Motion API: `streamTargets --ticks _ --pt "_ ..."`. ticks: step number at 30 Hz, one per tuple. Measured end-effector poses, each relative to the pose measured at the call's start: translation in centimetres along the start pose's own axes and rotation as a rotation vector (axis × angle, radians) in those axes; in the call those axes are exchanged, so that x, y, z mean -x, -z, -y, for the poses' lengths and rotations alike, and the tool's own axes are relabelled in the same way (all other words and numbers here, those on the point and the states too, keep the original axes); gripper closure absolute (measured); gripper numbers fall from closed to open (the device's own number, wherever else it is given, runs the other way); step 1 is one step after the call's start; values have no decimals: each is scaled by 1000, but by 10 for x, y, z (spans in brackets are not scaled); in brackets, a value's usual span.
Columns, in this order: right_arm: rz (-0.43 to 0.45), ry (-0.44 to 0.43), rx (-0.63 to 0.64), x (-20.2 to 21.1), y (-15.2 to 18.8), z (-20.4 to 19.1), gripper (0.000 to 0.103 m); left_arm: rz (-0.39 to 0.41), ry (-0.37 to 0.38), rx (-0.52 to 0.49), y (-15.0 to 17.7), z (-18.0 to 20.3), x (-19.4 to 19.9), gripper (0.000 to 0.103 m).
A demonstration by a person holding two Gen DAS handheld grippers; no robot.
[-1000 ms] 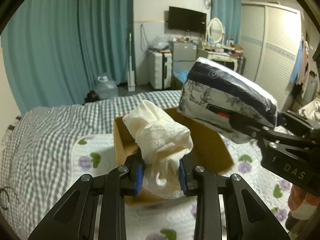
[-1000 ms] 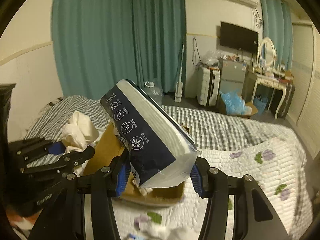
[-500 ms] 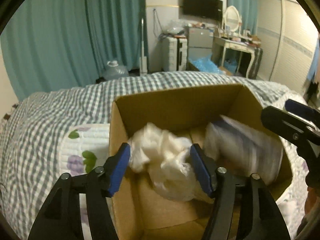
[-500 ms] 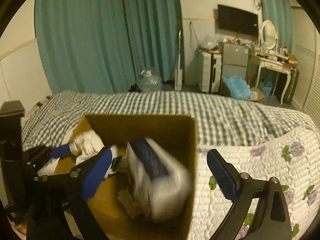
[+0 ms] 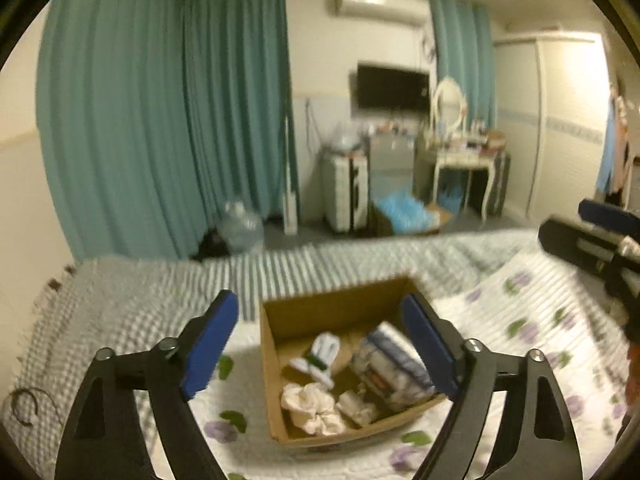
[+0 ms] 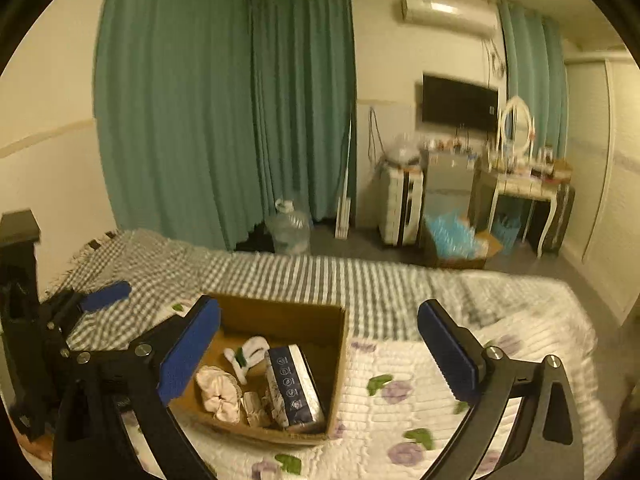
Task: Organize soft objects
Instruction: 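Lift both grippers away from the box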
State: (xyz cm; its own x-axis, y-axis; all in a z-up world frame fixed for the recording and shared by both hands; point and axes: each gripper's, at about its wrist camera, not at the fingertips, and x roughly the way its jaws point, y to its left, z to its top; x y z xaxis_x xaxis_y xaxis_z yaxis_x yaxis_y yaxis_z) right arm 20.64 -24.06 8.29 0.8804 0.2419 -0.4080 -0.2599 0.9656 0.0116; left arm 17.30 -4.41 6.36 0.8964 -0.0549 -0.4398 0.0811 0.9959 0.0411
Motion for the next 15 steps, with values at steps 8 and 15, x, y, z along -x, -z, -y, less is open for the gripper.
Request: streamTargets --ticks 8,15 --pt "18 35 145 113 -8 -23 1 150 -20 -38 -18 17 121 9" --pt "-56 29 142 134 39 -16 1 128 -49 -28 19 18 144 9"
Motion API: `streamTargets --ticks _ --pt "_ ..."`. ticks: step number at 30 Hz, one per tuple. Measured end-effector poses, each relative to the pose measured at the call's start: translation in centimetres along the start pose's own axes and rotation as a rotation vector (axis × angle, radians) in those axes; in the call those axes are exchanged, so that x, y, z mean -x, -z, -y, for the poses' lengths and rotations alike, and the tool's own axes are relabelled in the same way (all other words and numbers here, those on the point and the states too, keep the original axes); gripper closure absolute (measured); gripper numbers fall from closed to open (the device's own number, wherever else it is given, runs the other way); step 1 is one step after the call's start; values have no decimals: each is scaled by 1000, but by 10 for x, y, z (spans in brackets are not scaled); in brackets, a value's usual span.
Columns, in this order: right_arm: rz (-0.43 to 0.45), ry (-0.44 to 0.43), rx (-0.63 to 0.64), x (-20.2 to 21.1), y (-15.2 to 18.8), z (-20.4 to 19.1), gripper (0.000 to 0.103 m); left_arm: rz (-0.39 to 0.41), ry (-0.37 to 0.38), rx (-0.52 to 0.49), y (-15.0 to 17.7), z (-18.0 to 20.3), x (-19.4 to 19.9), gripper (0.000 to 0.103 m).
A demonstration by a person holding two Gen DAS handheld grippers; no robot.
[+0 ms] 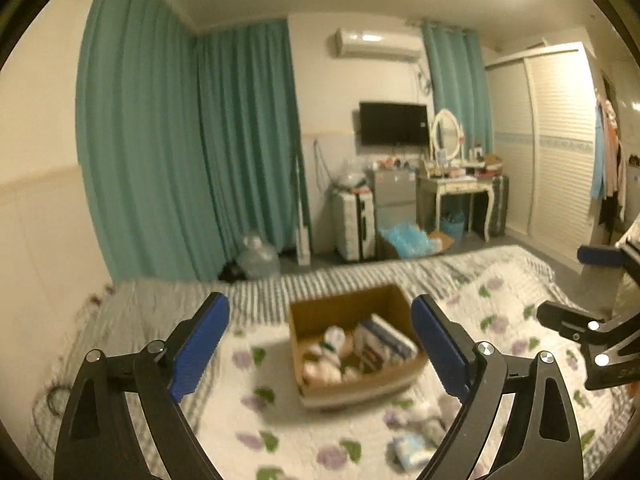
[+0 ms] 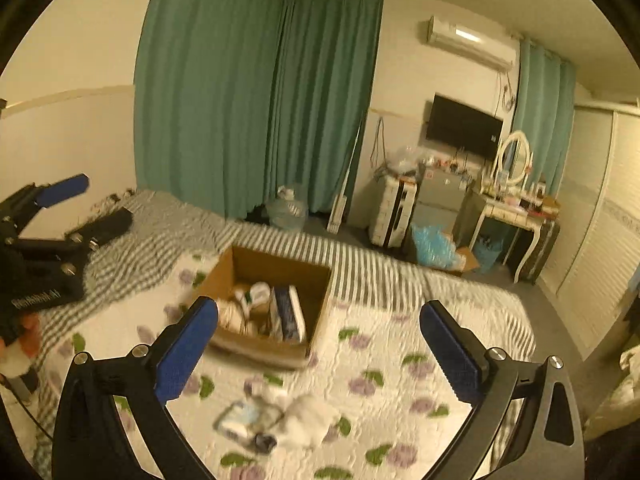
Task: Organize soft objects
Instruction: 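Lift both grippers away from the box, then grasp the white sock with the right gripper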
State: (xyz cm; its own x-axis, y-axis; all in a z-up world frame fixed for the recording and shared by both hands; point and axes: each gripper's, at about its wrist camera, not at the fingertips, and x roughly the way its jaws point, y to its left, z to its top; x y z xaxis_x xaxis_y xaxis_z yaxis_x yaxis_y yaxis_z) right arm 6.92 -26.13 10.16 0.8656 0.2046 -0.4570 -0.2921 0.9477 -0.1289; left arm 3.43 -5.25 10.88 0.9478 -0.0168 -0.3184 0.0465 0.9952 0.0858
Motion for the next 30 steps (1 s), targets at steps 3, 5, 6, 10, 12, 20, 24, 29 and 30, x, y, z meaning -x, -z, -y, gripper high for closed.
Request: streamTargets --ticks 3,5,6,10,12,20,24,29,30 --pt "-60 -7 -37 -16 32 6 1 -43 15 23 26 1 -5 9" --pt "-110 -25 -79 -27 54 13 1 -54 11 38 42 2 -8 9" --pt "-135 -33 -97 -35 63 15 1 -55 15 41 47 2 -9 9" --pt "-222 -40 -115 -68 99 15 1 -93 18 39 73 8 -23 9" --pt "-258 -37 -127 -85 111 18 1 -113 -12 49 85 13 -32 9" --pt "-391 -10 -142 -156 150 22 3 -324 36 147 136 35 -95 9" --pt "-482 -45 -159 -189 172 16 8 -424 62 170 165 48 -119 9" --pt "-548 -84 -176 -211 186 10 15 -480 58 172 182 45 -133 10" --pt "-557 -107 -183 -214 189 8 21 -486 64 179 183 45 -133 10"
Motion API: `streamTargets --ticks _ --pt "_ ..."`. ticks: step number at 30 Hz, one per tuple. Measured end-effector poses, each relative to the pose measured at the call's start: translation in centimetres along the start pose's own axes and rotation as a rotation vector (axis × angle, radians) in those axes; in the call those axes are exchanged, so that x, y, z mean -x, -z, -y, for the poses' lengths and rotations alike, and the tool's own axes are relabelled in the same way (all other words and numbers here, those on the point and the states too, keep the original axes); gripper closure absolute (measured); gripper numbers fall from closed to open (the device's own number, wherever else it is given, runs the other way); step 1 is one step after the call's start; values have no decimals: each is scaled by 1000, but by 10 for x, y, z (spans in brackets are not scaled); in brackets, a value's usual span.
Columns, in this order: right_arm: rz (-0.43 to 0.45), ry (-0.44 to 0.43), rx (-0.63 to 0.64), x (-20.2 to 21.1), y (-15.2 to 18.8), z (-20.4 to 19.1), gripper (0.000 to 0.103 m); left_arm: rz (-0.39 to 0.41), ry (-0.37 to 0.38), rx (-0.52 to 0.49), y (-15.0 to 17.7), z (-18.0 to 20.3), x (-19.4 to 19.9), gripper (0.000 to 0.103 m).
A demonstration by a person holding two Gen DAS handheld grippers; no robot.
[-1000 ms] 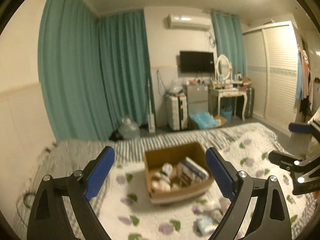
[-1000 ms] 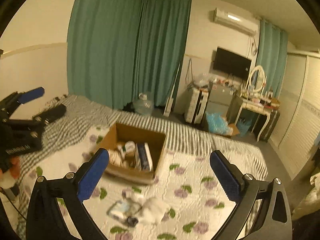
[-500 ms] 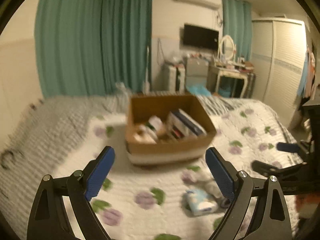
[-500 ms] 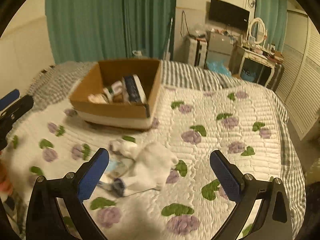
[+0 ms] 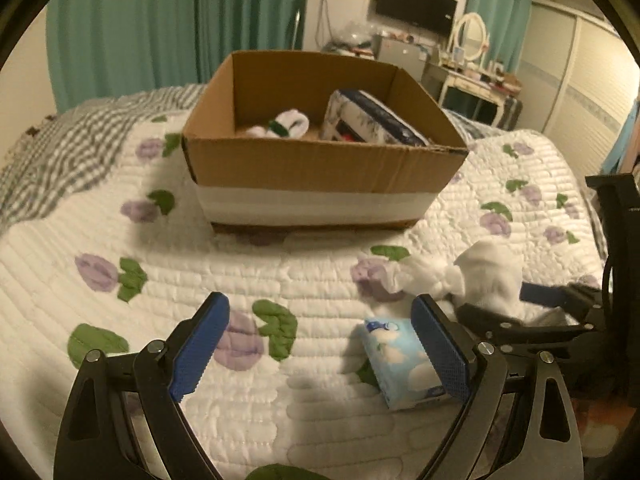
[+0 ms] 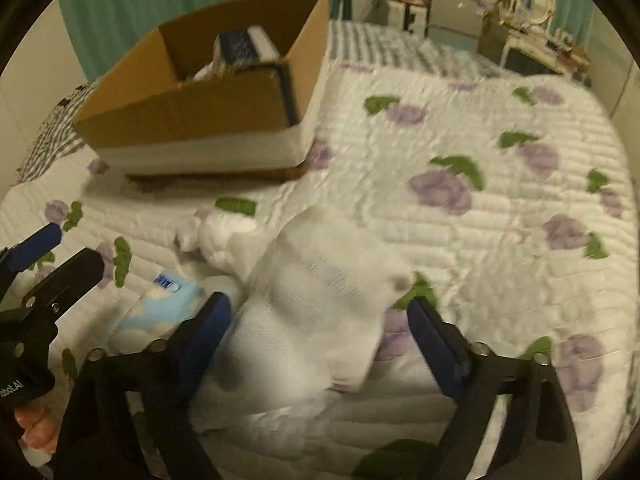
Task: Organize soft objects
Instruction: 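Grasp the white sock with the right gripper, then grasp the blue Vinda tissue pack with the left gripper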
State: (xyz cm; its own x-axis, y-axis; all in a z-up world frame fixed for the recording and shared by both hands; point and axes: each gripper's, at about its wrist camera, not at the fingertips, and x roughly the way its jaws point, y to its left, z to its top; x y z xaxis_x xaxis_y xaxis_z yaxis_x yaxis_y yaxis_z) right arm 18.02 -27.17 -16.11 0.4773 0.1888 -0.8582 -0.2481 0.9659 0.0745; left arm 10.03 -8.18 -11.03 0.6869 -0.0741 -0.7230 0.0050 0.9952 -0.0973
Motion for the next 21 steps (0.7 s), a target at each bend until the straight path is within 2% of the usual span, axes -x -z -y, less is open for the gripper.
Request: streamTargets --ticks 1,5,9,13,16,21 --pt "-4 -16 -6 -1 1 0 24 -1 1 0 0 0 1 10" --pt "31 -37 -34 12 3 3 52 -1 5 -16 3 7 6 10" --pt "93 -17 -20 39 8 2 55 -22 19 -34 8 16 9 10" --pt "134 22 1 61 8 5 55 -80 45 -47 18 24 3 11" --pt "134 43 5 67 11 9 55 -121 65 -67 26 32 -4 11" --pt "114 25 -17 59 14 16 55 -158 109 -111 32 48 -16 11"
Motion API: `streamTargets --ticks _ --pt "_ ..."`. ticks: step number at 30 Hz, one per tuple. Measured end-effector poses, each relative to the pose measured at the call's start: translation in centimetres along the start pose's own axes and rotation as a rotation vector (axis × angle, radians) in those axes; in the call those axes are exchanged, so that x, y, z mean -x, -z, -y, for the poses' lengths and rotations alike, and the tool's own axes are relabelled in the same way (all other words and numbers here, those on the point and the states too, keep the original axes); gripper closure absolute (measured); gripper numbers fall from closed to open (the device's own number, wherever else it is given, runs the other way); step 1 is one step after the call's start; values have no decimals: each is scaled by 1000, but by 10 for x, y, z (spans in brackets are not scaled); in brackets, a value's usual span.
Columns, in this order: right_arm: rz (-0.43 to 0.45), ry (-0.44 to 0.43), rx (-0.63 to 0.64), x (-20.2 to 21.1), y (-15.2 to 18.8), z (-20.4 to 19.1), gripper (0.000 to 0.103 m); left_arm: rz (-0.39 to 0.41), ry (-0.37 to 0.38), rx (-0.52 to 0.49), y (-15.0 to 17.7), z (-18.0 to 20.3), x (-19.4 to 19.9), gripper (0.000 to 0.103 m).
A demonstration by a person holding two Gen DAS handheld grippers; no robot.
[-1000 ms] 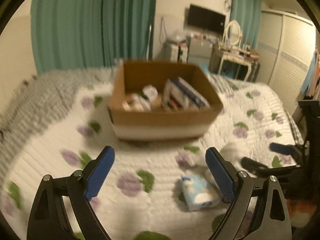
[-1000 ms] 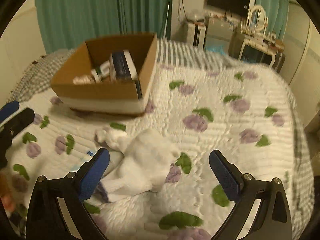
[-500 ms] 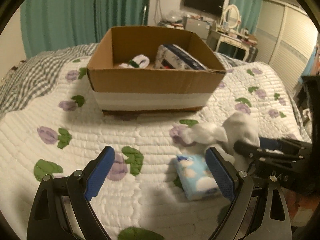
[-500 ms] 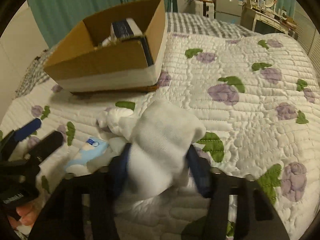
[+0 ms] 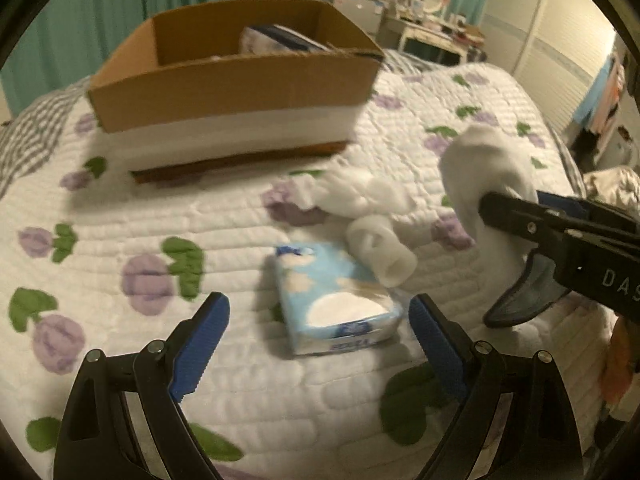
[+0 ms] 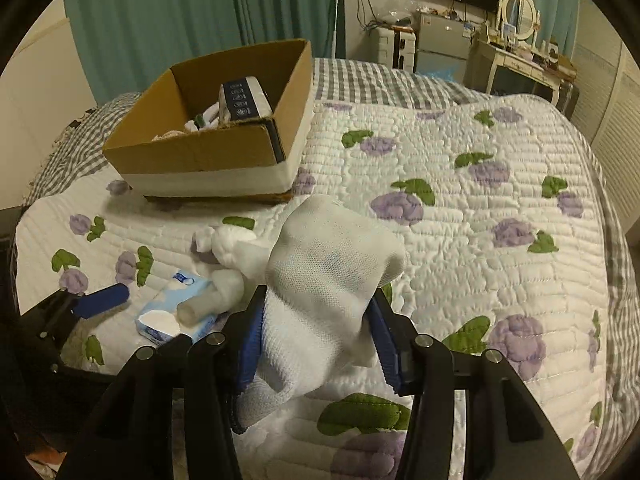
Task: Organize soft objects
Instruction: 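Grasp the blue Vinda tissue pack with the left gripper, then carry the sock and tissue pack over the box and open both grippers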
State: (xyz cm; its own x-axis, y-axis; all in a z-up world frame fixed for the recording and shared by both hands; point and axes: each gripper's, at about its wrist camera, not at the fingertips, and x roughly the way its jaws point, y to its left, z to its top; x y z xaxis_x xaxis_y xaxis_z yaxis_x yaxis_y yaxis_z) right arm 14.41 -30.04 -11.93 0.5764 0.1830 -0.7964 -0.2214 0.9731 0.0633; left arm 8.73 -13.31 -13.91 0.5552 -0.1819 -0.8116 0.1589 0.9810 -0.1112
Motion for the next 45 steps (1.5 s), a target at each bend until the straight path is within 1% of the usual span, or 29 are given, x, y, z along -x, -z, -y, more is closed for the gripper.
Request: streamTargets --ticks 2,3,4,6,8,12,18,21,26,32,35,39,42,45 --pt "-3 -8 -6 -1 1 2 55 -19 15 -8 1 2 -7 13" --pt "-7 -11 -8 -2 1 2 55 -30 11 -11 2 3 -12 20" --pt "-7 -12 -9 -2 1 2 55 -33 12 -12 2 3 -14 24" --pt "-10 -13 -8 -3 2 1 55 -34 22 -12 1 2 -17 41" --pt "-17 -17 -12 -5 2 1 55 -28 38 -17 0 2 -17 45" --pt "-13 -26 -28 -2 3 2 55 -4 27 -41 1 4 -9 49" --pt "25 -26 -30 19 5 -3 55 70 -7 -41 2 -1 23 50" --pt "52 -25 -23 36 5 -10 55 120 -6 -30 3 -4 46 52" --pt "109 -12 3 68 3 -23 55 203 -11 -48 5 -2 83 52" --pt "169 -22 46 100 -9 -42 55 277 -18 -59 -10 -7 121 52" --pt "208 -31 70 112 -22 -51 55 308 -37 -69 -20 -11 137 52" --pt "254 -40 107 122 -49 -61 55 356 -88 -86 -43 -21 156 52" --pt "274 -42 126 124 -72 -67 55 376 -118 -94 -64 -28 162 52" --pt "290 -54 133 118 -101 -72 55 396 -135 -102 -89 -33 160 52"
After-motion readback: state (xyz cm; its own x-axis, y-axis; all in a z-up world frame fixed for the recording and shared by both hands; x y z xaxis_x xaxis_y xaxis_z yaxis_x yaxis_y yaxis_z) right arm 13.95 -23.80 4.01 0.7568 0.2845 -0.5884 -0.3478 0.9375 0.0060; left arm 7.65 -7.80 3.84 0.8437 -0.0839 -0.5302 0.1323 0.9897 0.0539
